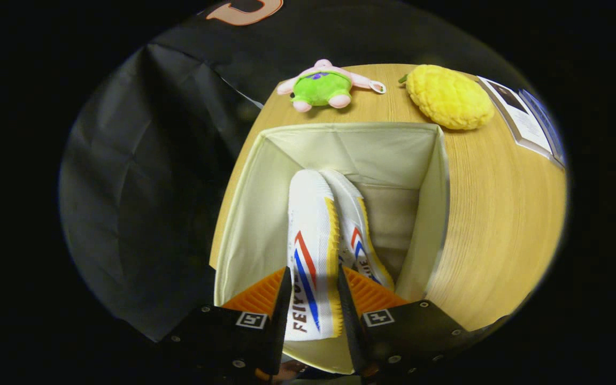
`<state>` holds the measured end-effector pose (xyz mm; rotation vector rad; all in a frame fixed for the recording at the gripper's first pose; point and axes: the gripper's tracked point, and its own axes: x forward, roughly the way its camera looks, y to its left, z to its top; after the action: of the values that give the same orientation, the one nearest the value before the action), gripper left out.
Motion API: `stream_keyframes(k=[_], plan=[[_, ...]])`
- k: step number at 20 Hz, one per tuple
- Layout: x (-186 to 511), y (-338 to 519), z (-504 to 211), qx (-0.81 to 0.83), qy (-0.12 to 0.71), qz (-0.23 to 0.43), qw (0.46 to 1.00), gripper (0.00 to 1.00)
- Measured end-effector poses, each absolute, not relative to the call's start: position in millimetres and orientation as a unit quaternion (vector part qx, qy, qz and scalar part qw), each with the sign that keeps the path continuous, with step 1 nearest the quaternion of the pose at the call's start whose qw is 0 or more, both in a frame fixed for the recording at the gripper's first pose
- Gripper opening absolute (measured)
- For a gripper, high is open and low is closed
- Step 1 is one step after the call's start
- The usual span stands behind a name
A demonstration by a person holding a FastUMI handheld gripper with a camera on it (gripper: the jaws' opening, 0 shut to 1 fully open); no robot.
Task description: Open the storage box then place both shoes into the box .Put the left shoe in first, then the right shoe, with the right side of both shoes facing outward in a uniform manner.
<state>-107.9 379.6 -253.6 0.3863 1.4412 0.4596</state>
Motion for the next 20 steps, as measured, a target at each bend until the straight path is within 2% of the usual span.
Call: stream_keyframes(k=[4, 10, 14, 20], plan=[[-97, 365, -216, 0.208, 0.615, 0.229, 0.725, 0.68], [-88, 307, -173, 0.179, 0.554, 0.234, 0.779, 0.87], [-79, 254, -152, 0.153, 0.499, 0.216, 0.825, 0.92], [-55, 167, -111, 0.160, 0.398, 0.157, 0.890, 0.95]])
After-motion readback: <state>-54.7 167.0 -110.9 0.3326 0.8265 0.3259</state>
